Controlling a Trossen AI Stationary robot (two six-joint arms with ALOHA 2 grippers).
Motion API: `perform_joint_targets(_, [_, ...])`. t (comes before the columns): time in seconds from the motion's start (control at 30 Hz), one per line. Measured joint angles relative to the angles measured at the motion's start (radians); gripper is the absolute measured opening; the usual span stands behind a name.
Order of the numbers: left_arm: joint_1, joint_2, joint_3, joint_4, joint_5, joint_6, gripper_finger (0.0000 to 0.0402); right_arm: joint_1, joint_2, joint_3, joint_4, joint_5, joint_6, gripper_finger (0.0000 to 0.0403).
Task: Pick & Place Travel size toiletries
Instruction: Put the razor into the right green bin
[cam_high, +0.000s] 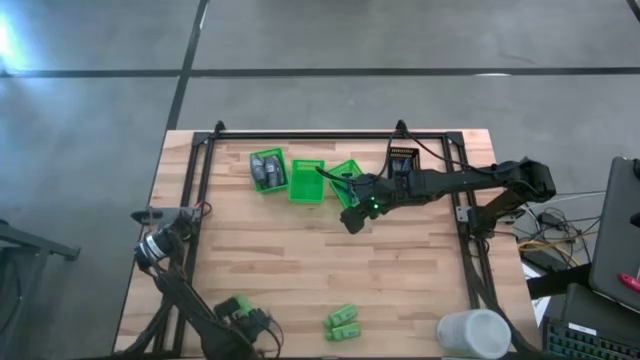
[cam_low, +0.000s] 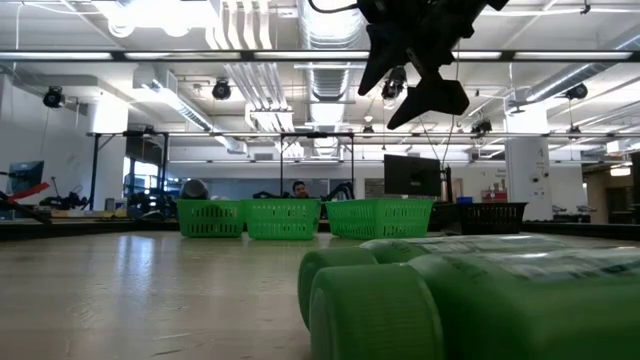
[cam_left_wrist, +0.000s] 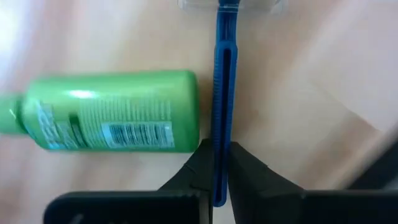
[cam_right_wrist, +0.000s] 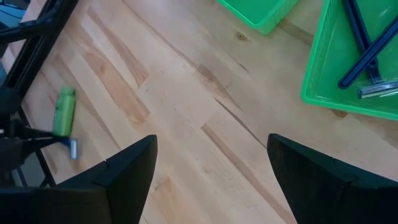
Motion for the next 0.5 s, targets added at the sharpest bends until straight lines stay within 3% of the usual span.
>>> perform_joint_targets(0.17, [0.030,-0.092,-0.108,0.020,-0.044,0.056,0.0025,0.005,-0.006,0.000,0.008,0.001,-0.009,0.0315])
perform_joint_targets(0.3, [0.058,-0.232,-0.250,0.161,-0.050,0.096,0.0025,0.014,-0.023,0.000,0.009,0.001,-0.019,0.0324])
perform_joint_targets(0.5, [0.102,-0.512,-0.477,0.413,-0.254,0.088,0.0027,0.023,-0.065,0.000,0.020,0.002,-0.023,0.0335])
